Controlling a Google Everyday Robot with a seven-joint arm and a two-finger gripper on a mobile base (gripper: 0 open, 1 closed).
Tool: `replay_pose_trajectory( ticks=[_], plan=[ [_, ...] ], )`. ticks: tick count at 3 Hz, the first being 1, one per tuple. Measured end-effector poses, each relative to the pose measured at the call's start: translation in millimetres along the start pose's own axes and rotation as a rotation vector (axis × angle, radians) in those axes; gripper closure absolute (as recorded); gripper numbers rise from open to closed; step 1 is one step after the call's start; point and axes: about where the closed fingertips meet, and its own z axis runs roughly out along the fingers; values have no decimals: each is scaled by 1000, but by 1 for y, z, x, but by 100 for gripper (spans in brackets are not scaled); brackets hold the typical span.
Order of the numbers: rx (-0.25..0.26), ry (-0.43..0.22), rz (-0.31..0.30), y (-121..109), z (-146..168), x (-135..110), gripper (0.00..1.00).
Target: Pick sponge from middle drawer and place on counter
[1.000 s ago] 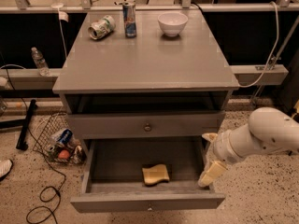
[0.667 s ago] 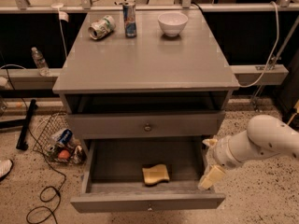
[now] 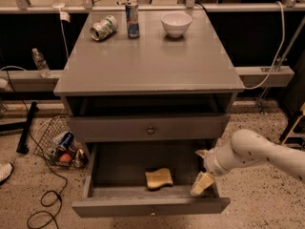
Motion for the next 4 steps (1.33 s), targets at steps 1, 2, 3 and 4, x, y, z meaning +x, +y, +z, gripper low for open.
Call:
replay_pose_trajectory(
  ticks=[1,2,3,4],
  plan=[
    [11,-44,-11,-13,28,-2,0],
    [28,-87,-25,-20,45,-8,0],
    [31,-113,-39,-25,68,-15,0],
    [15,-131,-44,-27,78,-20,0]
  ],
)
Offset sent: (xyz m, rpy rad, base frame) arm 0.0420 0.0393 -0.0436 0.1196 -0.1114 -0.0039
